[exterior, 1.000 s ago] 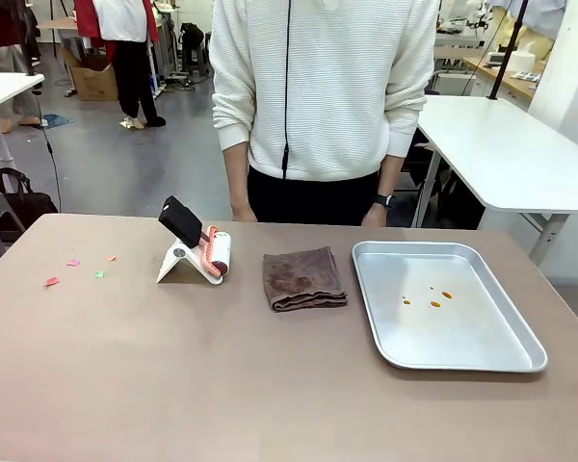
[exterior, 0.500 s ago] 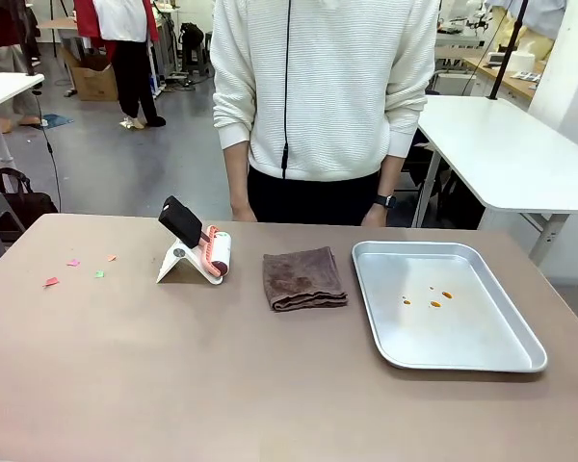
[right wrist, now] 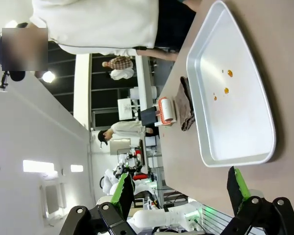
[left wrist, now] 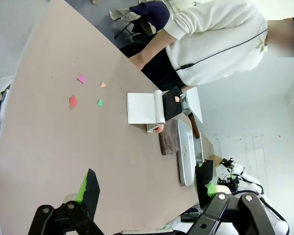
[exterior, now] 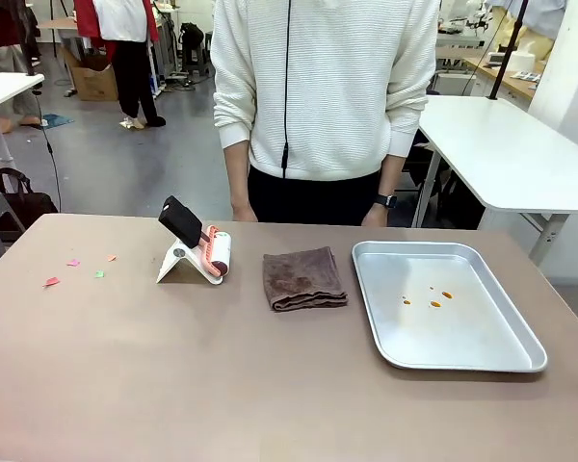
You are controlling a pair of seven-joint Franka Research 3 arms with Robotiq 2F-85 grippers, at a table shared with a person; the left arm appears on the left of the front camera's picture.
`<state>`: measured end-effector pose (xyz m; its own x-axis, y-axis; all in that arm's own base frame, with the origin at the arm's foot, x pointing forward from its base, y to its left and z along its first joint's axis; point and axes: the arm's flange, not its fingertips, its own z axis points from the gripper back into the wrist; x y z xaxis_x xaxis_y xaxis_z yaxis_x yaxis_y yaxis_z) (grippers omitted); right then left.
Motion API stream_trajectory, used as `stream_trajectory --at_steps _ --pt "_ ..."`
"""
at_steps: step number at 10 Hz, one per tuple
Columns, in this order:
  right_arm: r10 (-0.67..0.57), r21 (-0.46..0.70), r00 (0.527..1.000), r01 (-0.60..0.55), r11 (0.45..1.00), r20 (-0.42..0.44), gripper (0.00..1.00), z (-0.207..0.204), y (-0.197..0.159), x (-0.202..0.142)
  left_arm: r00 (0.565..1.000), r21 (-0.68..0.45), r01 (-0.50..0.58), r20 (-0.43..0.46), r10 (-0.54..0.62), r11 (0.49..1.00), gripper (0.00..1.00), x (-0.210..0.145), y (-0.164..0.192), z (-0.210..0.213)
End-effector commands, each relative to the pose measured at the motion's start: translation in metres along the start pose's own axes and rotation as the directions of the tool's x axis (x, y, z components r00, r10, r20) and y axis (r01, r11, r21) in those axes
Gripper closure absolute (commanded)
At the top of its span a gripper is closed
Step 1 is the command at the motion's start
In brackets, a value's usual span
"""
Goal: Clean the surface of the table.
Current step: Hold the Lint Roller with your left hand and the towel with your right hand.
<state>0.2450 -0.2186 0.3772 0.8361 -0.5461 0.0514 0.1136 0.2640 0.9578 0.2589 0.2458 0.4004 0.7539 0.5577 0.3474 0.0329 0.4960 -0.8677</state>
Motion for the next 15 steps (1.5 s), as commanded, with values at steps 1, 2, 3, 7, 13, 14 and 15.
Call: stream_trajectory --at_steps 1,2,3,7,13,14,15 --pt "0.096 -0.086 0.995 -0.094 0.992 0.019 0.0 -0.026 0.033 -0.011 0.997 0.043 0.063 -0.045 -0.061 0.997 0.0 0.018 -0.033 -0.016" --pt "0.165 -0.169 0.986 -0.162 0.972 0.004 0.0 -0.049 0.061 -0.017 0.988 0.062 0.133 -0.082 -0.128 0.989 0.0 0.032 -0.056 -0.026" --pt "0.243 -0.225 0.969 -0.245 0.943 -0.037 0.0 -0.075 0.089 -0.022 0.973 0.062 0.199 -0.131 -0.19 0.978 0.0 0.047 -0.082 -0.041" --pt "0.453 -0.339 0.846 -0.529 0.778 -0.28 0.0 -0.214 0.186 -0.049 0.803 0.061 0.461 -0.453 -0.387 0.885 0.0 0.075 -0.178 -0.147" --pt "0.457 -0.447 0.779 -0.623 0.642 -0.429 0.0 -0.431 0.204 -0.12 0.691 0.113 0.573 -0.599 -0.405 0.812 0.0 0.03 -0.218 -0.285" --pt "0.43 -0.444 0.776 -0.621 0.645 -0.462 0.0 -0.448 0.196 -0.124 0.688 0.12 0.563 -0.617 -0.383 0.818 0.0 0.027 -0.209 -0.298" --pt "0.418 -0.441 0.773 -0.623 0.646 -0.478 0.0 -0.455 0.19 -0.125 0.679 0.11 0.545 -0.639 -0.36 0.831 0.0 0.026 -0.201 -0.303"
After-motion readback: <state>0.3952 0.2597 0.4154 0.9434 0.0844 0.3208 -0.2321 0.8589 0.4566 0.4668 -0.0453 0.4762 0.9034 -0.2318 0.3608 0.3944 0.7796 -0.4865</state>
